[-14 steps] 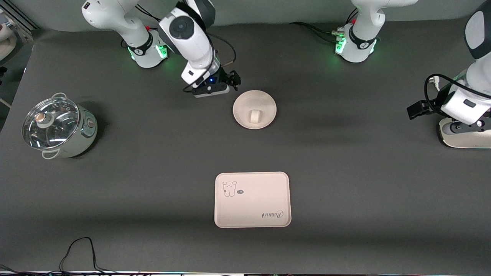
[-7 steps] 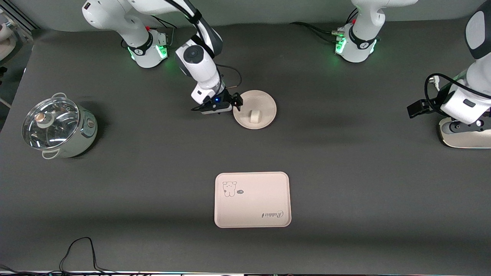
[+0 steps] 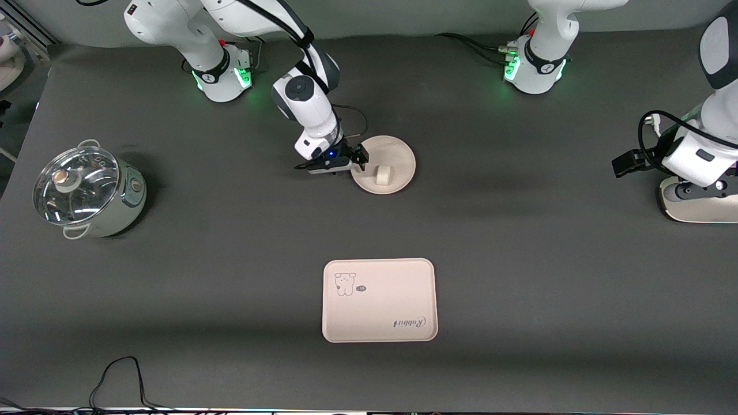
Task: Place bun in plate and plate on tray
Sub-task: 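Lower the right gripper to the plate rim and grasp it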
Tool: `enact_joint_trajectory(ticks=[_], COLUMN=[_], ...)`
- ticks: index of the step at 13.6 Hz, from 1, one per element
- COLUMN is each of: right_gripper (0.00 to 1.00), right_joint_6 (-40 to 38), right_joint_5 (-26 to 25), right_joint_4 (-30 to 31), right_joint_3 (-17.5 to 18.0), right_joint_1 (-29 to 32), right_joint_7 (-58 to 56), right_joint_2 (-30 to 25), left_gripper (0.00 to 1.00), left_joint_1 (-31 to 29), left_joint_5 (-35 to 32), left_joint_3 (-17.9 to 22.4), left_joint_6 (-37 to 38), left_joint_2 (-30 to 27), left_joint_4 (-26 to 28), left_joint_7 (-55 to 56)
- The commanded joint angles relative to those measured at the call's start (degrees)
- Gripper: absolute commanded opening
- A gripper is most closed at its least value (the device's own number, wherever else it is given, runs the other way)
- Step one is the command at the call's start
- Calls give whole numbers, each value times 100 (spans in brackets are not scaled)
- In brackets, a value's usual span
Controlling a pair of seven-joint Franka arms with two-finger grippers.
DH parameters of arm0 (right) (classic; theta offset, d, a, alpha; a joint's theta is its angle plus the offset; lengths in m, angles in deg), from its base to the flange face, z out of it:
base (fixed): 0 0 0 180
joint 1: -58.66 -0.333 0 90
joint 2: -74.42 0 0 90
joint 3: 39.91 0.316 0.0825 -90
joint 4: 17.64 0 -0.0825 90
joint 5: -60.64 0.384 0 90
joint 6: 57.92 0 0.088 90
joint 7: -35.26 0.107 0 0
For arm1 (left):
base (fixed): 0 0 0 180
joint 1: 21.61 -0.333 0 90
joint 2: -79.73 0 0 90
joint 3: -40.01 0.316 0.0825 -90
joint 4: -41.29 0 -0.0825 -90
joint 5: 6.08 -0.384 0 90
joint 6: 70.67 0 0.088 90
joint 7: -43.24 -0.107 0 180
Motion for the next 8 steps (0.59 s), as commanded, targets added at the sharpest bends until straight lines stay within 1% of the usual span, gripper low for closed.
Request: enact_joint_trajectory(ticks=[1, 5, 7, 8], right_gripper=[83, 27, 13, 7], right_joint_6=[93, 57, 57, 57], right_joint_5=[158, 158, 158, 158], right_joint_4=[-85, -112, -112, -112], right_joint_3=[30, 31, 31, 31], right_joint_1=[-79, -70, -70, -70], right_joint_7=[64, 46, 46, 46], right_joint_2=[79, 61, 52, 52], left_gripper=[100, 100, 100, 100], left_joint_1=[7, 7, 7, 7], left_joint_5=[-62, -62, -62, -62], left_joint_3=[-19, -27, -27, -27], left_joint_6=[213, 222, 283, 301], left_joint_2=[42, 16, -1, -2], left_joint_4=[-147, -155, -199, -217], left_joint_7=[-93, -93, -84, -84])
